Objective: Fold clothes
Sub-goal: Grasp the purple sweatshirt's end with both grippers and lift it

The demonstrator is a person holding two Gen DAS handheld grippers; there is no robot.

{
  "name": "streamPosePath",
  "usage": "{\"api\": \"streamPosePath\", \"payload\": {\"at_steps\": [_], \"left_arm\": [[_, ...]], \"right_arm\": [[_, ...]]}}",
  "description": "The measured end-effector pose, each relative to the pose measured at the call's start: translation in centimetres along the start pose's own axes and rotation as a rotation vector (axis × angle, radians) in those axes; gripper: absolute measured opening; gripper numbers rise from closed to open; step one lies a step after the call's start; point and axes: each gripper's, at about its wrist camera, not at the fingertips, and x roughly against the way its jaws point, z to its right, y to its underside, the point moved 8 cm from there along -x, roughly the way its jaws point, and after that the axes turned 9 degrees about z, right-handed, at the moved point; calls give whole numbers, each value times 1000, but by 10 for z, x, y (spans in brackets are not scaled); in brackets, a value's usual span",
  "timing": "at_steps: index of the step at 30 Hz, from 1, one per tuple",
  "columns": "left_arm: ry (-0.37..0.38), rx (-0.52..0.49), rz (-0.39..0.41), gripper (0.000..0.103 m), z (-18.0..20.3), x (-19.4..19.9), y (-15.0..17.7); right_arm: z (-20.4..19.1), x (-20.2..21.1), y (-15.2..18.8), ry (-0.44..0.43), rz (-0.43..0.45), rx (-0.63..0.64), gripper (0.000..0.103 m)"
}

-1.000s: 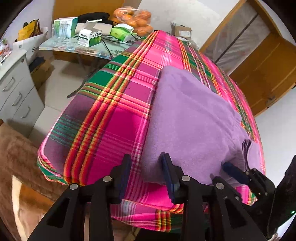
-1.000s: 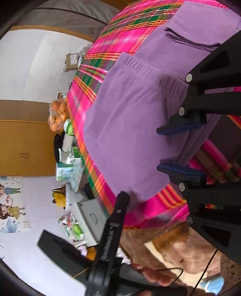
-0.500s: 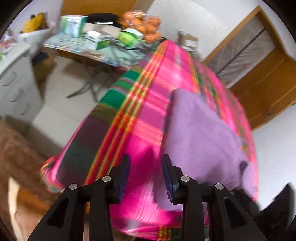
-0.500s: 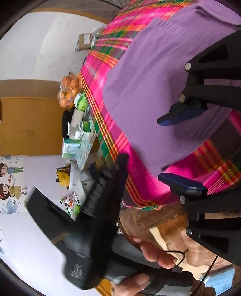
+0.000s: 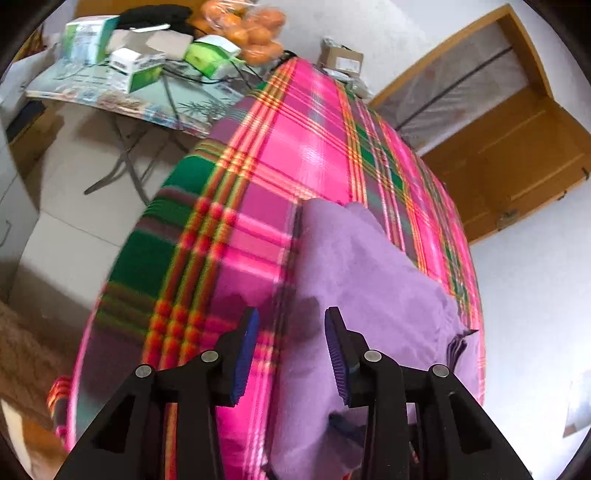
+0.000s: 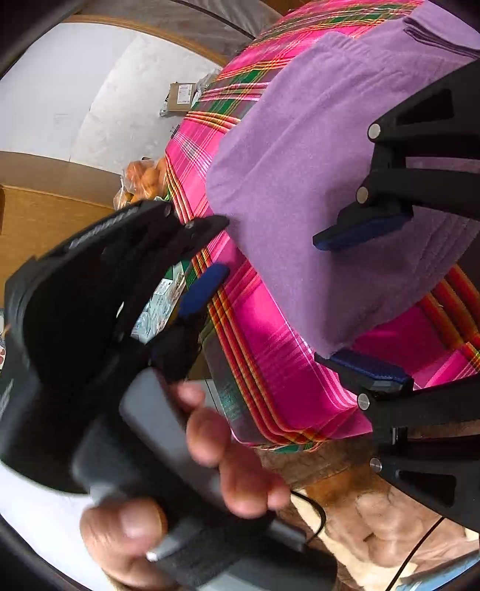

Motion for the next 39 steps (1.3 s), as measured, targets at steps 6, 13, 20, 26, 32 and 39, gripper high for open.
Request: {"api": "streamPosePath", "payload": {"at_steps": [6, 13, 20, 26, 32, 39], "left_arm": [[22, 13, -44, 39, 3, -24, -8], [13, -16, -84, 39, 12, -43, -22], [53, 29, -89, 38, 15, -47, -28], [51, 67, -103, 24, 16, -49, -26], [49, 63, -73, 18, 27, -38, -27], [94, 67, -41, 16, 52, -23, -33]], "right_arm": [[1, -1, 1, -14, 9, -5, 56], [2, -1, 2, -22, 10, -8, 56], [6, 1, 3, -25, 11, -2, 43], [16, 8, 4, -59, 17, -53, 20], [31, 19, 1, -81, 59, -88, 18], [44, 49, -26, -57, 161, -127, 17]]}}
